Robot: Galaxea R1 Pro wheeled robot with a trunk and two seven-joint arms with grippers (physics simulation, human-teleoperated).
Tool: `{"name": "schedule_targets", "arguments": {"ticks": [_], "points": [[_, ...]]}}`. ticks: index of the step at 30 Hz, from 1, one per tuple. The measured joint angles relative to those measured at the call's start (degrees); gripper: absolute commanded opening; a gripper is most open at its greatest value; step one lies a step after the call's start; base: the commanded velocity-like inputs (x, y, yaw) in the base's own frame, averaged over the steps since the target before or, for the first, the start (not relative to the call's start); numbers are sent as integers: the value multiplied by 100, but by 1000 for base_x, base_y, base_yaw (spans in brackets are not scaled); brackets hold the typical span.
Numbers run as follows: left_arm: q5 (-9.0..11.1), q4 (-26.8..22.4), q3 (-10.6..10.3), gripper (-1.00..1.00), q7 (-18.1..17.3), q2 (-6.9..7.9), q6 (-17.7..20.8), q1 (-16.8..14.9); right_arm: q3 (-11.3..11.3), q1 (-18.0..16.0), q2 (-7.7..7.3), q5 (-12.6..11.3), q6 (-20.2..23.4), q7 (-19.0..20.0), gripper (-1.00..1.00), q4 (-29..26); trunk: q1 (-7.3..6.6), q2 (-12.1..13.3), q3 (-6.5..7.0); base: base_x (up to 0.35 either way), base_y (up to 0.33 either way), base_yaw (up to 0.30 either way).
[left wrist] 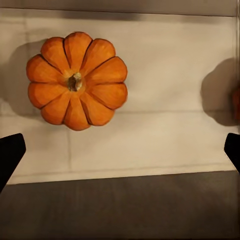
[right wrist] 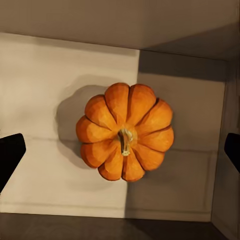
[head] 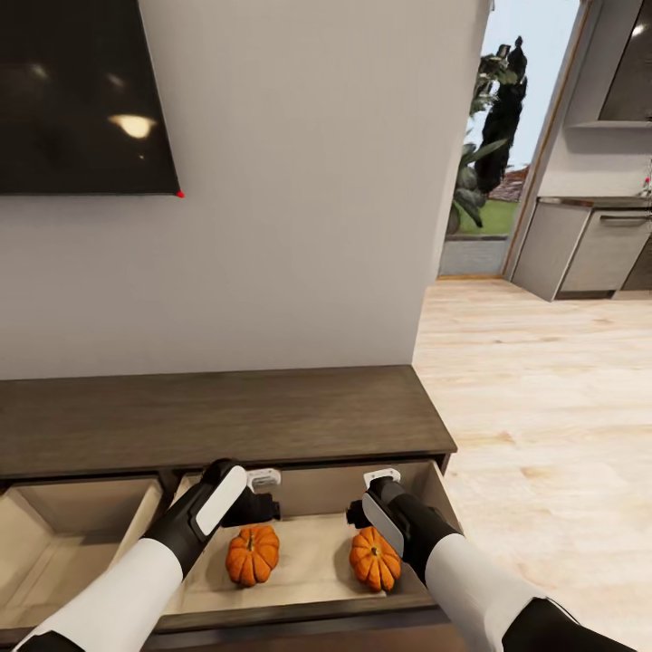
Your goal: Place each of the two pumpkins and all three candles from the living room inside a cabinet in the living room (use any cabinet), then make sure every cabinet is closed, and position the cauldron so it is next to a table in the living room.
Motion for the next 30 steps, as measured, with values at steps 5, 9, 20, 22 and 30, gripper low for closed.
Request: {"name": "schedule_targets", "arguments": {"ticks": [5,9,20,22,30], "points": [[3,-149,7,100,-4,3,23,6,0,0,1,-3,-1,0,100,-6,-11,7,111,-113,0,0],[3,-202,11,100,-16,3,22,7,0,0,4,-5,-4,0,100,-19,-13,9,134,-181,0,0],[5,-301,17,100,-22,9,25,8,0,0,5,-5,-8,9,100,-50,-28,15,244,-23,0,0],[5,-303,17,100,-22,9,25,8,-1,0,5,-5,-7,12,100,-56,-33,18,288,-5,0,0],[5,-307,17,100,-21,9,20,8,-12,0,-6,-31,-7,23,100,-258,-54,28,466,-81,0,0]]}}
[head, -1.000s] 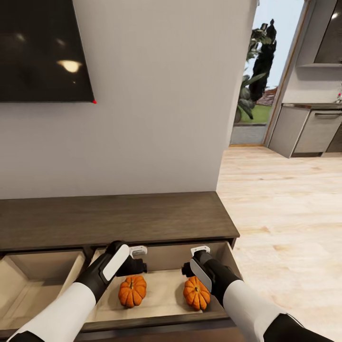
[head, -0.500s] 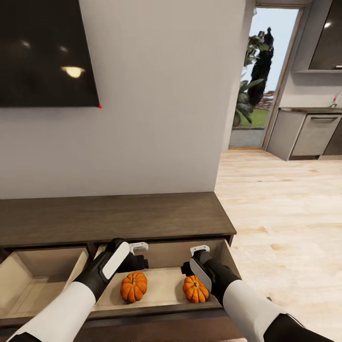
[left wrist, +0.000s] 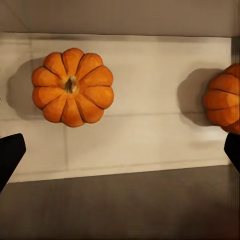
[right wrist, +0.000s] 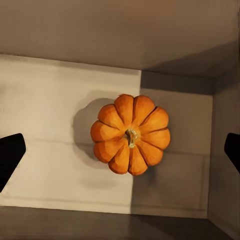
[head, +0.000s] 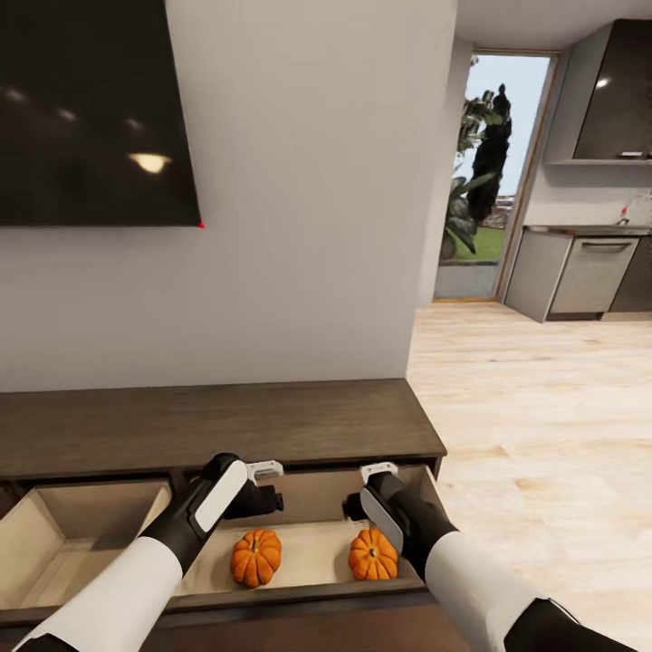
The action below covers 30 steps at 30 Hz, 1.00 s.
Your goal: Place each of the two pumpkins and all three candles from the living room inside a cabinet in the living room (use any cabinet), then make sure every cabinet is closed, and position the cauldron so it is next to a table in the living room.
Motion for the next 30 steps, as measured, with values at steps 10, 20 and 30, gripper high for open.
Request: {"name": "schedule_targets", "arguments": {"ticks": [10,20,30], "points": [[1,-292,0,100,21,0,-2,13,-10,0,-13,-39,1,13,100,-192,-25,14,222,-57,0,0],[-2,-598,14,100,26,7,-3,21,-6,3,-15,-50,1,14,100,-281,-52,27,444,-108,0,0],[-4,-704,14,100,34,8,-1,20,-3,13,-16,-51,2,15,100,-443,-227,346,632,-127,0,0]]}}
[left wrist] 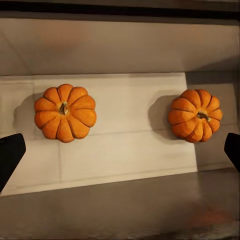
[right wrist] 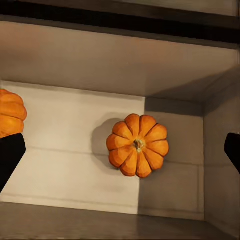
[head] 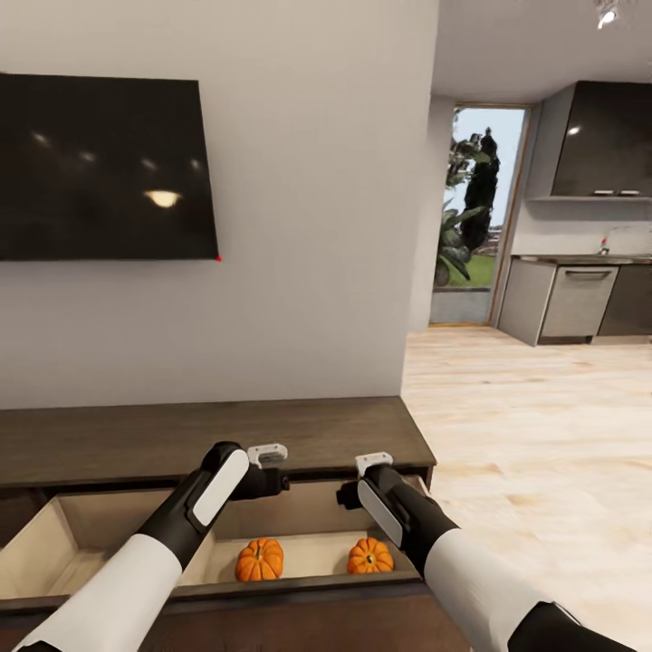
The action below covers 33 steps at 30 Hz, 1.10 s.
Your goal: Place each of the two pumpkins and all three candles from the living room inside a cabinet in the living room (use any cabinet), then make sure every cabinet is closed, and position the cauldron so it is next to a table in the living room.
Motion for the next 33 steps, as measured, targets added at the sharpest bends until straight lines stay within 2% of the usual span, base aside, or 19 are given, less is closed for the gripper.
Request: {"name": "schedule_targets", "arguments": {"ticks": [9,19,23,33], "points": [[-4,-125,-3,100,0,1,-3,1,-1,5,-5,4,0,0,100,-38,-200,361,162,-52,0,0],[-5,-181,-6,100,8,1,-12,7,-6,5,-10,6,0,0,100,-143,-417,762,341,-290,0,0],[-4,-353,-7,100,8,1,-9,7,-6,11,-19,7,1,-1,100,-220,-505,922,413,-323,0,0],[-6,-596,-7,100,27,1,-23,7,-15,31,-38,10,1,-1,100,-497,-728,1323,593,-36,0,0]]}}
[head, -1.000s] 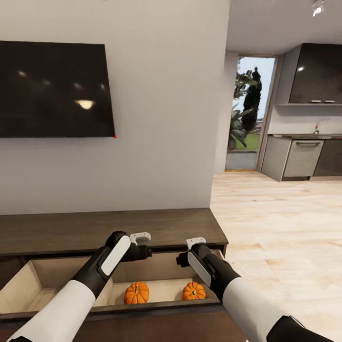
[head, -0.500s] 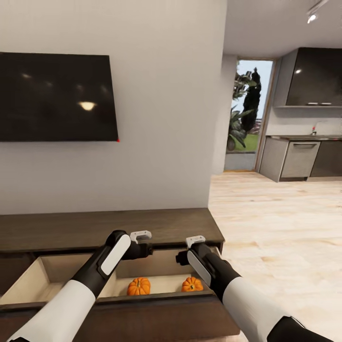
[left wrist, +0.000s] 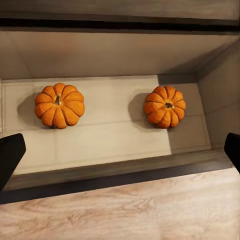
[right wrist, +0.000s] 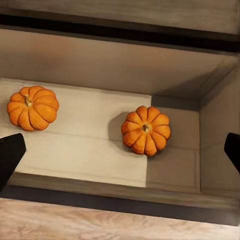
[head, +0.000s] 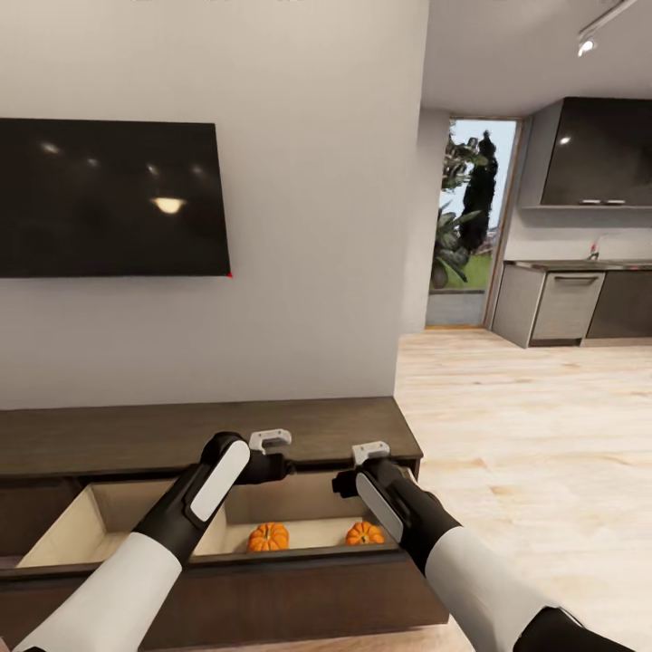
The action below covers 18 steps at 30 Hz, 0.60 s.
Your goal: Place each of the two pumpkins and all three candles from the living room inside a cabinet in the living room (use any cabinet), then make sure every cabinet is closed, and position the cauldron so it is next to a table in the living room.
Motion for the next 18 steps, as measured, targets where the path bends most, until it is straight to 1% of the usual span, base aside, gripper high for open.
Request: {"name": "schedule_targets", "arguments": {"ticks": [3,7,11,18], "points": [[0,-38,0,100,58,0,-2,0,-12,10,-5,3,0,-3,100,-140,-66,120,54,-4,0,0],[0,-185,0,100,261,0,-21,1,-33,27,-13,9,1,-5,100,-379,-153,281,126,-81,0,0],[1,-474,1,100,369,5,-21,11,-39,33,-15,7,1,-6,100,-472,-239,441,197,-251,0,0],[0,-617,6,100,406,8,-21,28,-45,35,-15,10,1,-6,100,-503,-392,722,323,-321,0,0]]}}
